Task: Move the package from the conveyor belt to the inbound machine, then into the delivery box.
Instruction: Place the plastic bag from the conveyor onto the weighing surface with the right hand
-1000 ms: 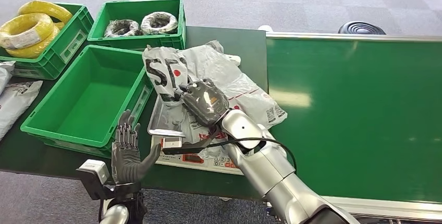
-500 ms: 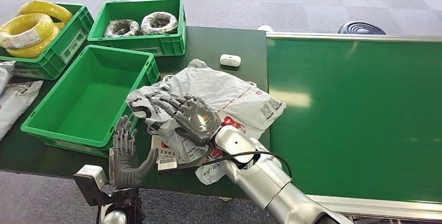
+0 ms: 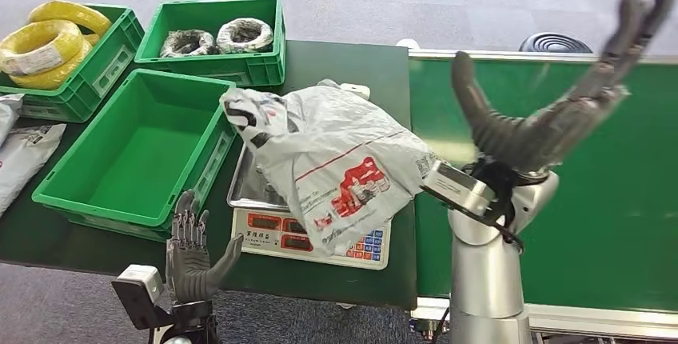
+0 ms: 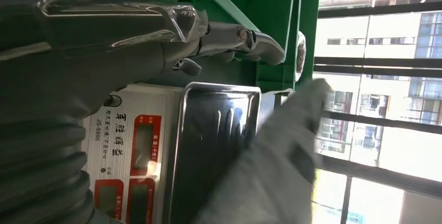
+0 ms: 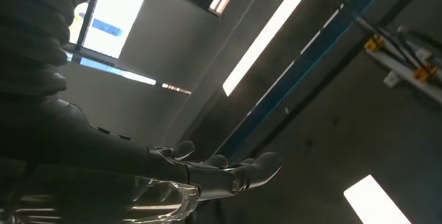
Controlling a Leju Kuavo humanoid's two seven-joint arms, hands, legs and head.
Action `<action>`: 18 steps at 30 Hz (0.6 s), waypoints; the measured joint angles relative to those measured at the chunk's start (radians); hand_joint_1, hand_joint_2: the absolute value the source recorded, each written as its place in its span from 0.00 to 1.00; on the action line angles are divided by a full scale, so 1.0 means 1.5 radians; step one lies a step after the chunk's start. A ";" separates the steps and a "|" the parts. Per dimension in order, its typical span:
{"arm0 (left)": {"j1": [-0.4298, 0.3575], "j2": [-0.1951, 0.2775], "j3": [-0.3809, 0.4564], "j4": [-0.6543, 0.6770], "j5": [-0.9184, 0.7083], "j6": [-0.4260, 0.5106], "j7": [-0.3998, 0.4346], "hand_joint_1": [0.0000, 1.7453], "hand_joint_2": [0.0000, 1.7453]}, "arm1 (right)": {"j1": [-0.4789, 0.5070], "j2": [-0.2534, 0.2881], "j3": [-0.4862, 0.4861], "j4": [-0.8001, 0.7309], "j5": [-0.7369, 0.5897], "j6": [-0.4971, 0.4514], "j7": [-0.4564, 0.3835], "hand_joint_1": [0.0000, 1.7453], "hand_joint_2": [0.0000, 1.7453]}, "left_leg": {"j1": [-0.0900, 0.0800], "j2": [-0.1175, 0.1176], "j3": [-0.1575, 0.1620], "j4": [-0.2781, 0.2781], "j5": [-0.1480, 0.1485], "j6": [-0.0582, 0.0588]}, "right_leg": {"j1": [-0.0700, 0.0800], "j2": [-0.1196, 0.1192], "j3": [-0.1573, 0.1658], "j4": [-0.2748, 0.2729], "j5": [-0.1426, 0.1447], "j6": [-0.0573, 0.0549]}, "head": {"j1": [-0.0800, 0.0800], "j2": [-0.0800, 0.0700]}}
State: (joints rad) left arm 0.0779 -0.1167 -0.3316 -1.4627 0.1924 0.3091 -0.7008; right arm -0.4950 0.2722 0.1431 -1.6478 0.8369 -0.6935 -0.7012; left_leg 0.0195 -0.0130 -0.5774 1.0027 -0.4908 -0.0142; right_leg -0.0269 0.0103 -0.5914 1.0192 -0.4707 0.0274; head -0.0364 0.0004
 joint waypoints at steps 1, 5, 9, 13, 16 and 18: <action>-0.002 0.000 0.000 0.000 -0.001 -0.002 0.000 0.00 1.00 | 0.006 0.005 -0.012 -0.030 -0.004 0.000 0.000 0.00 1.00 | 0.000 0.001 0.001 0.000 0.000 0.000 | 0.000 0.001 0.000 0.000 0.000 0.000 | 0.000 0.000; -0.005 0.001 -0.001 0.001 -0.003 -0.004 0.000 0.00 1.00 | 0.022 0.018 -0.045 -0.110 -0.010 0.001 0.000 0.00 0.00 | 0.000 0.001 0.002 0.000 0.000 0.000 | 0.000 0.002 0.000 0.000 0.000 0.000 | 0.000 0.000; -0.008 0.001 0.000 0.001 -0.004 -0.004 0.000 0.00 1.00 | 0.035 0.031 -0.063 -0.147 -0.019 0.001 0.000 0.00 0.00 | 0.000 0.001 0.002 0.000 0.000 0.000 | 0.000 0.002 0.001 0.000 0.000 0.000 | 0.000 0.000; -0.012 0.001 0.000 0.001 -0.005 -0.004 0.000 0.00 1.00 | 0.039 0.038 -0.076 -0.161 -0.016 0.001 0.000 0.00 0.00 | 0.000 0.001 0.002 0.000 0.000 0.000 | 0.000 0.002 0.001 0.000 0.000 0.000 | 0.000 0.000; -0.014 0.001 0.001 0.001 -0.005 -0.004 0.000 0.00 1.00 | 0.041 0.039 -0.081 -0.177 -0.015 0.001 0.000 0.00 0.00 | 0.000 0.001 0.002 0.000 0.000 0.000 | 0.000 0.002 0.001 0.000 0.000 0.000 | 0.000 0.000; -0.014 0.001 0.002 0.001 -0.010 -0.003 0.000 0.00 1.00 | 0.043 0.040 -0.082 -0.195 -0.016 0.001 0.000 0.00 0.00 | 0.000 0.001 0.002 0.000 0.000 0.000 | 0.000 0.002 0.001 0.000 0.000 0.000 | 0.000 0.000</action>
State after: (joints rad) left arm 0.0563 -0.1160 -0.3290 -1.4612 0.1779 0.3045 -0.7008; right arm -0.4305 0.3315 0.0197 -1.9406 0.8134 -0.6920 -0.7008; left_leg 0.0198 -0.0110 -0.5748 1.0027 -0.4911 -0.0149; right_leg -0.0265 0.0129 -0.5905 1.0195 -0.4704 0.0271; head -0.0364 0.0004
